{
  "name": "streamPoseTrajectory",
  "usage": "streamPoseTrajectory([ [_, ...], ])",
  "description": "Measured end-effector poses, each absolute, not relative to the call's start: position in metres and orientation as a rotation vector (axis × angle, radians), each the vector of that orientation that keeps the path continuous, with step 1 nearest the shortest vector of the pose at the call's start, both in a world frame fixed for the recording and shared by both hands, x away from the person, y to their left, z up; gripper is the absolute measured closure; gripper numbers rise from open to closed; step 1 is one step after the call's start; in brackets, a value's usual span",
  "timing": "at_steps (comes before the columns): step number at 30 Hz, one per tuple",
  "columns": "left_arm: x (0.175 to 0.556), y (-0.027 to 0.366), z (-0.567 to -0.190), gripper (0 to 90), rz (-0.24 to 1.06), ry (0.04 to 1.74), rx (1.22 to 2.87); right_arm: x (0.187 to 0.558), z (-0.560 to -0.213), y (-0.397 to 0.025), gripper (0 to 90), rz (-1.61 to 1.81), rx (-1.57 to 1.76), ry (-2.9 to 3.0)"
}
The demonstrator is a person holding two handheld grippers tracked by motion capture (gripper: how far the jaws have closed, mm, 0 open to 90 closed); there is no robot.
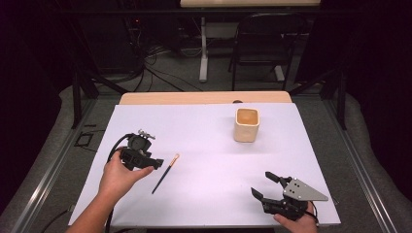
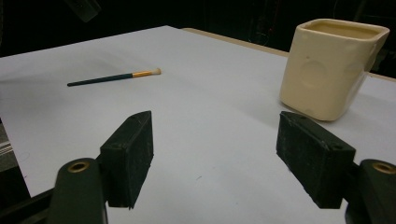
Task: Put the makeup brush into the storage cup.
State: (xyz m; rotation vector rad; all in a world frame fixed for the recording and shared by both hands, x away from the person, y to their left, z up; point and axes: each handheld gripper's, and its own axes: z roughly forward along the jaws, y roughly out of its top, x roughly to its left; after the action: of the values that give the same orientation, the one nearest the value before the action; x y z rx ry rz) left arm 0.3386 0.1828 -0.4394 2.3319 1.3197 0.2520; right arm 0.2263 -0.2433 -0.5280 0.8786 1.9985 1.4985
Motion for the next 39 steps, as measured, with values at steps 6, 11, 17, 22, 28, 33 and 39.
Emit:
streamPoseTrajectory([
  [6, 0.346, 0.182, -0.443, 46.3, 0.236, 1.340, 2.330, 0.227, -0.529, -0.241, 27.3, 1.503, 0.879, 1.998],
  [11, 0.354, 0.179, -0.448, 47.8, 0.234, 1.353, 2.347, 0.227, -0.529, -0.243, 27.3, 1.486, 0.878, 2.008],
  [17, 0.361, 0.176, -0.453, 48.7, 0.228, 1.361, 2.355, 0.227, -0.529, -0.242, 27.3, 1.498, 0.880, 2.001],
  [22, 0.365, 0.173, -0.457, 51.2, 0.228, 1.362, 2.353, 0.227, -0.529, -0.242, 27.3, 1.498, 0.883, 2.002],
  [28, 0.370, 0.169, -0.461, 55.2, 0.219, 1.359, 2.364, 0.227, -0.529, -0.243, 27.3, 1.484, 0.884, 2.010],
  [33, 0.374, 0.168, -0.464, 57.5, 0.219, 1.373, 2.359, 0.228, -0.530, -0.242, 27.3, 1.494, 0.876, 2.004],
  [39, 0.378, 0.165, -0.468, 58.9, 0.224, 1.378, 2.354, 0.228, -0.530, -0.241, 27.3, 1.488, 0.871, 2.008],
])
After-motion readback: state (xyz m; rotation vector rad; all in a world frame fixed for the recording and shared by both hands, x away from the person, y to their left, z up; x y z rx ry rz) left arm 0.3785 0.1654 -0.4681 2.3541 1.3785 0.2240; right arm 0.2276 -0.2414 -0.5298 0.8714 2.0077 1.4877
